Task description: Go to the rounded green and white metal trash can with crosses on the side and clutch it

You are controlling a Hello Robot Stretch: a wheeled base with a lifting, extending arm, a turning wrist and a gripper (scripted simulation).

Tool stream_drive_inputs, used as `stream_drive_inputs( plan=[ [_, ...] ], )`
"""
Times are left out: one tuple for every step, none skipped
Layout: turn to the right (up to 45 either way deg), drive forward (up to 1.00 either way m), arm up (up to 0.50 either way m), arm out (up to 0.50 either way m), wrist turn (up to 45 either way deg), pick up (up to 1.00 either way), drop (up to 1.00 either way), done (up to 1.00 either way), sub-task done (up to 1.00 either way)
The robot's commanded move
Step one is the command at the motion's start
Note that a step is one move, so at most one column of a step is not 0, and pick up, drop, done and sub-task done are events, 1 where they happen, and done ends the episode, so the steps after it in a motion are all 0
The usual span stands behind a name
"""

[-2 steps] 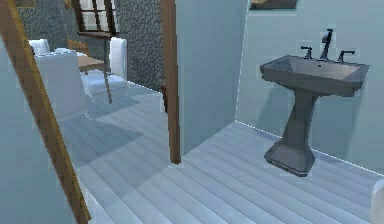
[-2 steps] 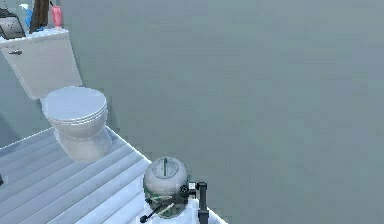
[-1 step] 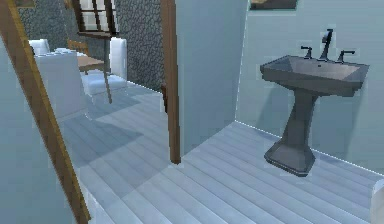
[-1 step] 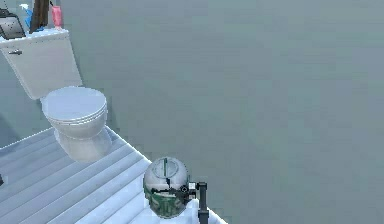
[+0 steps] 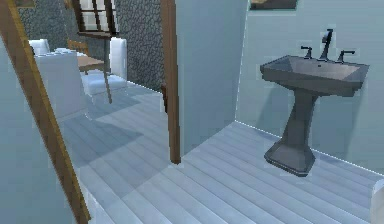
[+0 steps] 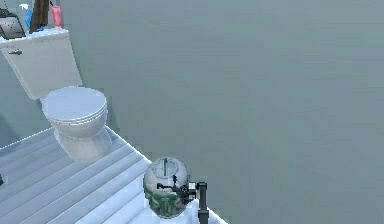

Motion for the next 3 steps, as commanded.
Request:
stream_drive_inputs(
  plan=[
    [0.0, 0.0, -0.3, 0.0, 0.0, 0.0, 0.0, 0.0, 0.0],
    [0.0, 0.0, 0.0, 0.0, 0.0, 1.0, 0.0, 0.0, 0.0],
    [0.0, 0.0, 0.1, 0.0, 0.0, 0.0, 0.0, 0.0, 0.0]
  ],
)
